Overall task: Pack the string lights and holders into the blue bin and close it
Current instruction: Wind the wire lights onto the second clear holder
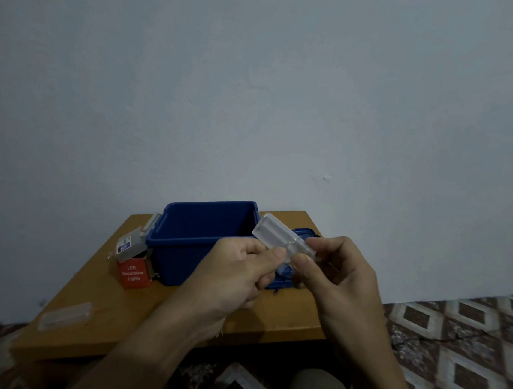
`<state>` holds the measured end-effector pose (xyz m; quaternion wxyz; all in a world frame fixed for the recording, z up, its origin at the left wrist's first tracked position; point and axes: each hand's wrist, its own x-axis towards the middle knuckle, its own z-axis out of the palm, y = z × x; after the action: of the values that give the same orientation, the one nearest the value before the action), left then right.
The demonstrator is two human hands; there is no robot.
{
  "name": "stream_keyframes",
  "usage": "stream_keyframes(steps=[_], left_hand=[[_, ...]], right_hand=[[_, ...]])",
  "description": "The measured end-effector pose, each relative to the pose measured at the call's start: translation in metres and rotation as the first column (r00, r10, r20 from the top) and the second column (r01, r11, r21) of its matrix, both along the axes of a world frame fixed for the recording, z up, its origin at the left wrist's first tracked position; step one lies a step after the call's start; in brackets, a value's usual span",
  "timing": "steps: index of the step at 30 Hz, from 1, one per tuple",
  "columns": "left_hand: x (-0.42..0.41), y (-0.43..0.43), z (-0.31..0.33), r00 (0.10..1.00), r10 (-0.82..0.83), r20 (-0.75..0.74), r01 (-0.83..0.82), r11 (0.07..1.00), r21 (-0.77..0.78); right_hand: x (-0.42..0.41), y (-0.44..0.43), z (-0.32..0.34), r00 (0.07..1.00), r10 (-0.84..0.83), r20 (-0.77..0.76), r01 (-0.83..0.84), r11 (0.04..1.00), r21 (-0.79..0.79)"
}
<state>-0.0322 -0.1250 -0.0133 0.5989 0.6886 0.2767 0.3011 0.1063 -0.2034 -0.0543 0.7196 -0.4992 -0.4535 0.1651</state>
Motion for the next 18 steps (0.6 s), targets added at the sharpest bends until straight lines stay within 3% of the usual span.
stream_keyframes(steps=[5, 14, 18], left_hand=[[0.0002, 0.0022, -0.0018, 0.999, 0.033, -0.017, -0.031, 0.994, 0.103], [-0.0039, 0.006, 0.0012, 0.996, -0.043, -0.074, 0.047, 0.998, 0.052], [-0.0032, 0.0046, -0.0012, 0.998, -0.029, -0.058, 0.035, 0.994, 0.101]], right_hand=[[0.0001, -0.006, 0.0077, 0.992, 0.1, 0.077, -0.098, 0.995, -0.029], [0.0011, -0.0058, 0.0061, 0.992, 0.099, 0.073, -0.095, 0.994, -0.046], [0.0007, -0.0042, 0.0045, 0.993, 0.105, 0.045, -0.104, 0.994, -0.032]])
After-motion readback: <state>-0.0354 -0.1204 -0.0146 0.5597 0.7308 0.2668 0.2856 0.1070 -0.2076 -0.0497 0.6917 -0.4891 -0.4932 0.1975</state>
